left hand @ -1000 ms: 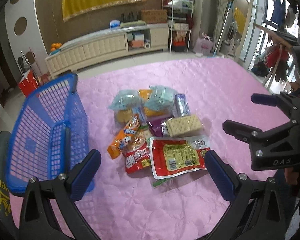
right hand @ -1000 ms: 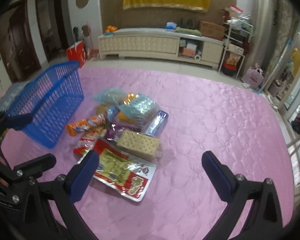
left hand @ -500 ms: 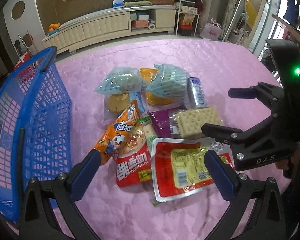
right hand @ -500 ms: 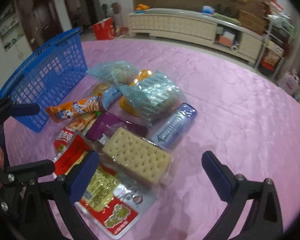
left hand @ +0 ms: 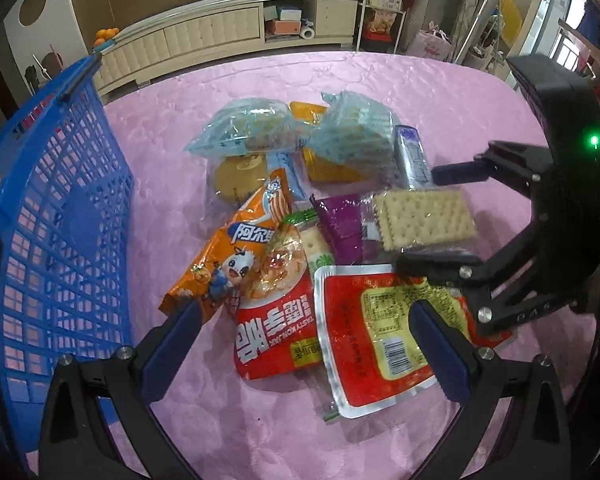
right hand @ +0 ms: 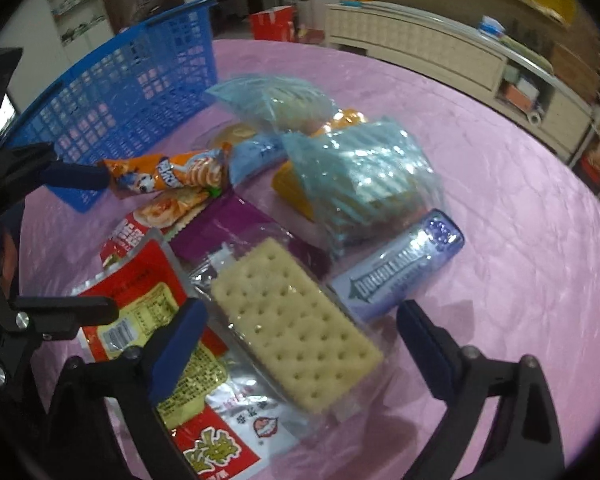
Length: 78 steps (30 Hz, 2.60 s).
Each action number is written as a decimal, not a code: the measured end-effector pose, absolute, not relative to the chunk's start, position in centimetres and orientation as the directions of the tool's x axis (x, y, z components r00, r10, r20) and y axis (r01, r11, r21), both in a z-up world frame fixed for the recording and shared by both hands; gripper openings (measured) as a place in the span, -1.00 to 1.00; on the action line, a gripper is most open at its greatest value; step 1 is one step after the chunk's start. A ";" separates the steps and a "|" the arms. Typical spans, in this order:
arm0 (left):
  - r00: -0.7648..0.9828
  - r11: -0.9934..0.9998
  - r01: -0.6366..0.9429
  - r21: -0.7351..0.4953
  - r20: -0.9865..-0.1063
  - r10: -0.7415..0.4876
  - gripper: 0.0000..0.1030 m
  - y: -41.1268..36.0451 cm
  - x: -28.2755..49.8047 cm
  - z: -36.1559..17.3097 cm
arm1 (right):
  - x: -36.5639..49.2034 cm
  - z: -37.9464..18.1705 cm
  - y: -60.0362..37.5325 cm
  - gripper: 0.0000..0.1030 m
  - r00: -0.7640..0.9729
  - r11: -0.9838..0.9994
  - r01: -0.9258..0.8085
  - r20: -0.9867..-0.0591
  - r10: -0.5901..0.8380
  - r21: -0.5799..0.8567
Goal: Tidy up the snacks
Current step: 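Grasp the cracker pack with the right tool while the left tool approaches the red sausage pack, then lift the cracker pack with the right tool while the left tool grasps the red sausage pack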
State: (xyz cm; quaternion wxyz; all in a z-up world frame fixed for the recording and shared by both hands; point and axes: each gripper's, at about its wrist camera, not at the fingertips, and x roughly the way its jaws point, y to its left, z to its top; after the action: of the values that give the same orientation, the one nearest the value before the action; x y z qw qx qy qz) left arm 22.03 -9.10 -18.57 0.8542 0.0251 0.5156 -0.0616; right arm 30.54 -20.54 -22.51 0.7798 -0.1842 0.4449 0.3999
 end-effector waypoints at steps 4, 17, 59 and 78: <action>0.469 0.990 0.138 -0.030 -0.879 -0.092 0.98 -8.7 21.4 -18.2 | 31.0 -22.5 -20.5 0.32 0.278 0.592 -0.803 -0.842 0.462 0.059; 0.448 0.903 0.430 0.028 -0.875 -0.186 0.98 -12.0 18.9 -15.0 | 27.5 -20.0 -24.5 0.20 0.452 0.796 -0.598 -0.784 0.426 0.088; 0.120 0.396 0.913 0.099 -0.992 -0.030 0.96 -24.3 27.6 -23.0 | 21.2 -21.6 -33.1 0.20 0.509 0.943 -0.240 -0.798 0.324 0.229; 0.146 0.583 0.812 0.013 -0.973 -0.181 -0.19 -24.0 29.3 -20.1 | 20.5 -20.7 -32.1 0.20 0.515 0.953 -0.229 -0.806 0.291 0.198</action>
State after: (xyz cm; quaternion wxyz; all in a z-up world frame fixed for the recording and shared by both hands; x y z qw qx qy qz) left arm 29.25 -24.01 -20.10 0.7002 0.2876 0.5488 -0.3547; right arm 20.50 -32.07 -20.71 0.8698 0.0334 0.4690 0.1494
